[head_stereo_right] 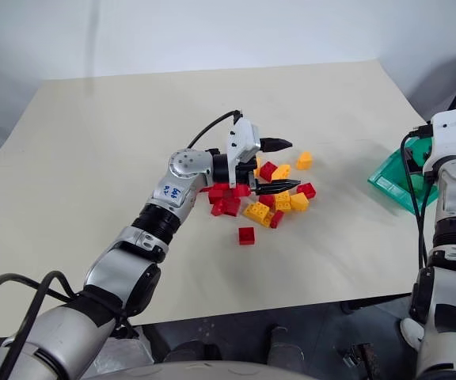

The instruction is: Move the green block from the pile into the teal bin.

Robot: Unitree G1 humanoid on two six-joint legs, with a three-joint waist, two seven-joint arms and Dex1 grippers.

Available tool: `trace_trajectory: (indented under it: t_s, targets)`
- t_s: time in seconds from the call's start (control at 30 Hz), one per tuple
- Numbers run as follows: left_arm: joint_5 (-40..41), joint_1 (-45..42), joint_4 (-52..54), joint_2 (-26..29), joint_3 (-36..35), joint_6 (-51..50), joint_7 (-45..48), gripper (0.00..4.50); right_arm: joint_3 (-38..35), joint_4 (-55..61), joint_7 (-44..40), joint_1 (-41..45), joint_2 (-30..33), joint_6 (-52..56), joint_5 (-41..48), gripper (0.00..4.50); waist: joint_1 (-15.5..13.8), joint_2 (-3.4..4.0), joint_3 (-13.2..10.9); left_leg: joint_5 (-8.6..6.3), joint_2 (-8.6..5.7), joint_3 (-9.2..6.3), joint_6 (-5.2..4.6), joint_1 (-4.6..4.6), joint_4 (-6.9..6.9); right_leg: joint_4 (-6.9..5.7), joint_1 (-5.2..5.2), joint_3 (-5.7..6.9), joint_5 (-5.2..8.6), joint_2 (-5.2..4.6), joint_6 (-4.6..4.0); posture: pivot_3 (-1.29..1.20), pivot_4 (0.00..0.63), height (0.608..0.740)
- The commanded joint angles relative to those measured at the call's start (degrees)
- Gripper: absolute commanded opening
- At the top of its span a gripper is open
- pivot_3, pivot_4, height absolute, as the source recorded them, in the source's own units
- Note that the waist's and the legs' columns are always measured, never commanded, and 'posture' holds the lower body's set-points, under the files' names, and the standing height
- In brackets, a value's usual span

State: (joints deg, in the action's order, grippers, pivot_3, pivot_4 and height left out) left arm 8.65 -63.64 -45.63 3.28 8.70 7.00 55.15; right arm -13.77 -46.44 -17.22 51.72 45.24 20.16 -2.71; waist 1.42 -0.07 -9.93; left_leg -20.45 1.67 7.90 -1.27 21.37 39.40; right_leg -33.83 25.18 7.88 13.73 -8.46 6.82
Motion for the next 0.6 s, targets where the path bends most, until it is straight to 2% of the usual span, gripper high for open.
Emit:
trace_trajectory:
  t_s: [0.03,0.13,0.33,0.43,0.53,0.6]
  targets:
    - [2.65,-0.11,3.79,0.19,-2.42,-1.97,1.09,4.50,-0.87,7.15,-2.52,-2.22,2.63,-0.14,1.70,4.48,-0.01,0.00,0.00,0.00,0.00,0.00,0.00,0.00,0.00,0.00,0.00,0.00,0.00,0.00,0.00,0.00,0.150,0.740]
    - [6.03,1.84,8.68,2.96,-4.97,-7.23,3.28,4.50,-1.23,19.39,-10.92,-7.47,3.57,0.36,5.70,4.48,0.05,0.02,-0.01,0.00,0.01,0.00,0.00,0.00,-0.01,0.00,0.01,-0.01,0.00,0.00,0.00,0.00,0.150,0.740]
    - [13.56,11.84,24.87,13.26,-10.63,-20.44,5.72,4.50,-3.60,38.54,-26.31,-18.37,3.70,2.54,17.83,4.48,0.19,0.04,-0.02,0.02,0.06,0.00,0.05,-0.16,-0.04,-0.12,0.01,-0.09,0.00,0.06,0.00,0.00,0.150,0.740]
    - [15.36,17.42,31.24,18.51,-12.74,-22.53,6.69,4.50,-3.80,42.05,-32.80,-22.16,3.82,1.33,22.03,4.48,0.08,0.04,-0.02,0.01,0.06,-0.03,0.05,-0.13,0.16,-0.17,-0.03,-0.12,0.00,0.06,0.00,0.00,0.150,0.740]
    - [15.88,27.60,35.49,28.41,-16.33,-22.97,10.95,4.50,-1.54,40.34,-45.24,-25.59,3.94,-3.23,25.78,4.48,0.00,0.03,-0.02,-0.03,0.06,-0.06,0.00,-0.10,0.36,-0.15,-0.16,-0.11,-0.01,0.04,0.01,0.00,0.150,0.740]
    - [16.91,31.10,37.12,30.95,-18.38,-23.18,10.27,4.50,-0.83,38.35,-48.97,-25.45,3.98,-4.53,26.63,4.48,0.14,0.04,-0.03,-0.06,0.08,-0.08,-0.01,-0.20,0.38,-0.12,-0.28,-0.10,-0.01,0.04,0.01,0.00,0.150,0.740]
